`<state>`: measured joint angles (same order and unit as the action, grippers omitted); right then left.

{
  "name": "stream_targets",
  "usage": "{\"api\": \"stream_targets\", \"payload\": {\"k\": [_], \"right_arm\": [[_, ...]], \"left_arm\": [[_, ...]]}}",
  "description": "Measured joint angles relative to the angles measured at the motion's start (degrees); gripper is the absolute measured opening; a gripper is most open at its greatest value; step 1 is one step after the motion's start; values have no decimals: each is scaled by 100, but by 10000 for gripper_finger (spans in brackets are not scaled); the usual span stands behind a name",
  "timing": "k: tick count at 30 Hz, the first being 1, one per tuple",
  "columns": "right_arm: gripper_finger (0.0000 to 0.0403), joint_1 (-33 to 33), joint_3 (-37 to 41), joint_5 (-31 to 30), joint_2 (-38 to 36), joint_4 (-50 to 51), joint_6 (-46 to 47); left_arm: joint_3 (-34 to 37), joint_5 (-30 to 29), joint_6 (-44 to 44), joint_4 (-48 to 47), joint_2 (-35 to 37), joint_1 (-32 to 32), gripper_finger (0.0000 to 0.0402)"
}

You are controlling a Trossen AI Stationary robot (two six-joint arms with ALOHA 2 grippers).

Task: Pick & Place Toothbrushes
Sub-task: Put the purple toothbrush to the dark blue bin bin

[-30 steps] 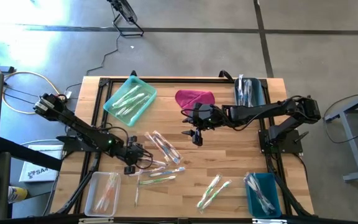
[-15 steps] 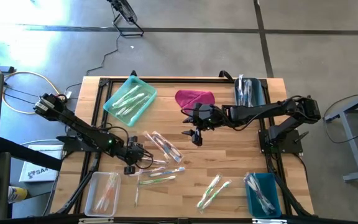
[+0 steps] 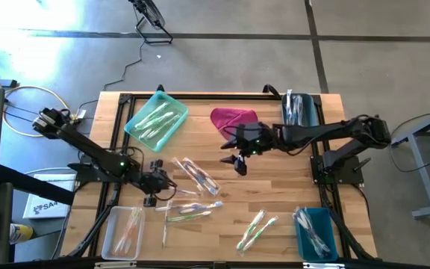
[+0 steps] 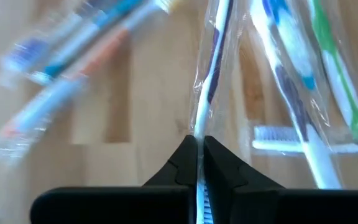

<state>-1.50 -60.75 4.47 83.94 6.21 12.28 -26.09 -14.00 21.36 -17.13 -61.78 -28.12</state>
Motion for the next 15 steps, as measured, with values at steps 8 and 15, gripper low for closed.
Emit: {"api": "stream_targets", "payload": {"k": [8, 15], "right_arm": [[243, 0, -5, 197, -729, 86, -223], [243, 0, -7, 339, -1153, 517, -343]], "left_arm": [[-13, -834, -440, -110, 984, 0, 4], [-15, -1581, -1067, 37, 1911, 2, 4]]}}
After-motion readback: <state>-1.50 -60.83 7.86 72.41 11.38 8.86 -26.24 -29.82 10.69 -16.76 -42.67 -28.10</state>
